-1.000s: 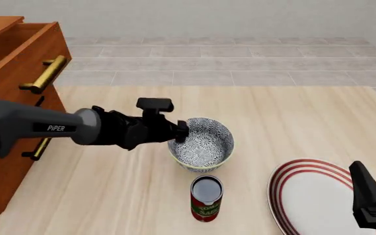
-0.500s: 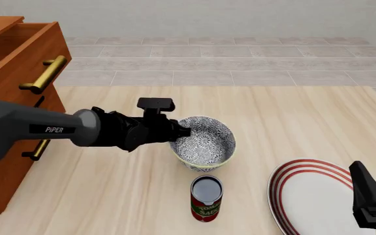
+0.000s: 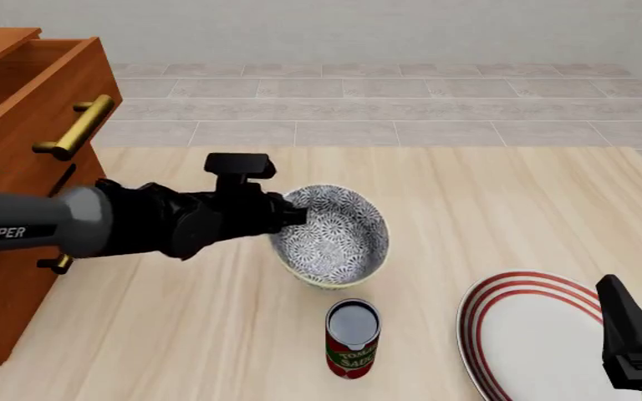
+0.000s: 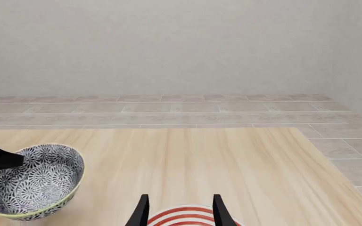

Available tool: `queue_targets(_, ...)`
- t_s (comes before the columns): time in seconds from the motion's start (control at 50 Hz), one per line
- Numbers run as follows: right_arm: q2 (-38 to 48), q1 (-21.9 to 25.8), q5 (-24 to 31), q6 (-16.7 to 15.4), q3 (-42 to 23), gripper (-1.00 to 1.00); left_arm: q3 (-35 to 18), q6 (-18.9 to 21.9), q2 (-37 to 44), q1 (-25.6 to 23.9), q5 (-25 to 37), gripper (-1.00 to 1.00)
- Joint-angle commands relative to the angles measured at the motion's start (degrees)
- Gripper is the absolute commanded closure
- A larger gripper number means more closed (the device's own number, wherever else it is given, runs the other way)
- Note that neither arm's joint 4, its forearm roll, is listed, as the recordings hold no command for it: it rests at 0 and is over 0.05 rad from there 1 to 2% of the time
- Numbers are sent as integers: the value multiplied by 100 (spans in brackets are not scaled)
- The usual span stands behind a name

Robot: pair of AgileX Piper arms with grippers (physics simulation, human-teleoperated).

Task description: Put the bowl on top of the cabinet.

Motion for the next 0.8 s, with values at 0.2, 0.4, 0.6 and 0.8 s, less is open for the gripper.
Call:
queue_targets(0.2, 1, -1, 0, 0, 0, -100, 195, 114, -836, 123, 233, 100)
queue_targets(0.4, -1, 0, 1, -1, 0, -100, 257, 156, -1225, 116, 386, 100)
queue_targets(0.6, -1, -1, 0, 0, 0, -100, 280, 233, -1666, 92, 603, 100)
queue_targets(0.8, 2, 2, -1, -1, 0, -100, 312, 285, -2100, 106, 818, 100)
